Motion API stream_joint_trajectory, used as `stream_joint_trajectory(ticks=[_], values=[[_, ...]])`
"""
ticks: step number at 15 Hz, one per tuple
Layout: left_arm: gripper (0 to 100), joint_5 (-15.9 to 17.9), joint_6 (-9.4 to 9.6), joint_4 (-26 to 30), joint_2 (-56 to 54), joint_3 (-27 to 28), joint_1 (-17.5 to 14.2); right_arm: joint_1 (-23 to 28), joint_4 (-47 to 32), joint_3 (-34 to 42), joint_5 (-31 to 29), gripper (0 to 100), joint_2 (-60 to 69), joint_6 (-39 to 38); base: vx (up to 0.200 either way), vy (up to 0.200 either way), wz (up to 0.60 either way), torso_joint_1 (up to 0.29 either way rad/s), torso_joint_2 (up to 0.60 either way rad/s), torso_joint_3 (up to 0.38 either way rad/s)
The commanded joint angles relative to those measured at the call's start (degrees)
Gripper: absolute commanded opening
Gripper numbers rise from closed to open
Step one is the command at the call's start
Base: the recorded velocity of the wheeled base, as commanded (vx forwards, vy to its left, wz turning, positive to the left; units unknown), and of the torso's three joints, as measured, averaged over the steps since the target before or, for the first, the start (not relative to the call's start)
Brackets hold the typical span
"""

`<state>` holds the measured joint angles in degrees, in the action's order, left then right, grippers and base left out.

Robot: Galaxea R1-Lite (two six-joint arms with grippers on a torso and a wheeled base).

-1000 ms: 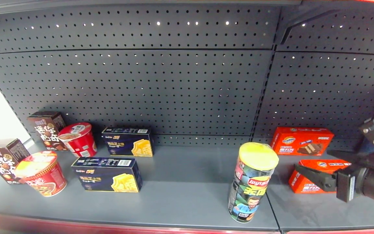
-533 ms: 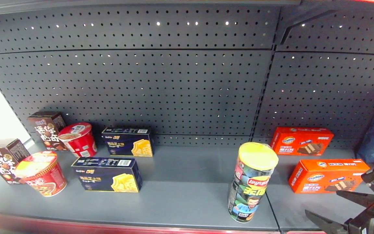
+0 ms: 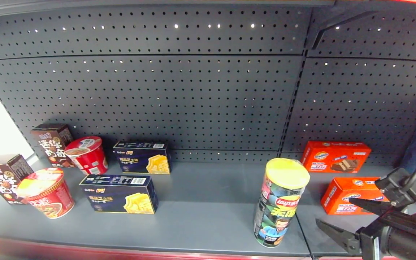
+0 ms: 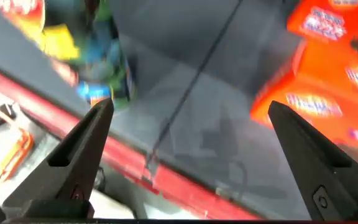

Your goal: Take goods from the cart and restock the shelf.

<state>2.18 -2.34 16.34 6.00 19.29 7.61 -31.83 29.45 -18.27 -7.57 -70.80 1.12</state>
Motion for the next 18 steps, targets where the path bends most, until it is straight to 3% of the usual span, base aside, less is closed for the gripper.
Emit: stream_joint_trajectory(ticks=[1, 7, 18], values=[[0, 0.02, -0.03, 0.01, 0.07, 0.05, 0.04, -0.16, 3.68, -0.01, -0.69, 100, -8.39, 0.37, 0.000, 0.000, 0.00, 0.000, 0.00, 0.000], [0, 0.02, -0.12, 0.01, 0.07, -0.04, -0.05, 1.86, 3.95, -2.03, -2.10, 100, -13.92, 0.37, 0.000, 0.000, 0.00, 0.000, 0.00, 0.000], [0, 0.02, -0.21, 0.01, 0.07, -0.83, -0.05, 0.63, 4.65, -7.39, -1.57, 100, -18.85, 0.46, 0.000, 0.000, 0.00, 0.000, 0.00, 0.000]])
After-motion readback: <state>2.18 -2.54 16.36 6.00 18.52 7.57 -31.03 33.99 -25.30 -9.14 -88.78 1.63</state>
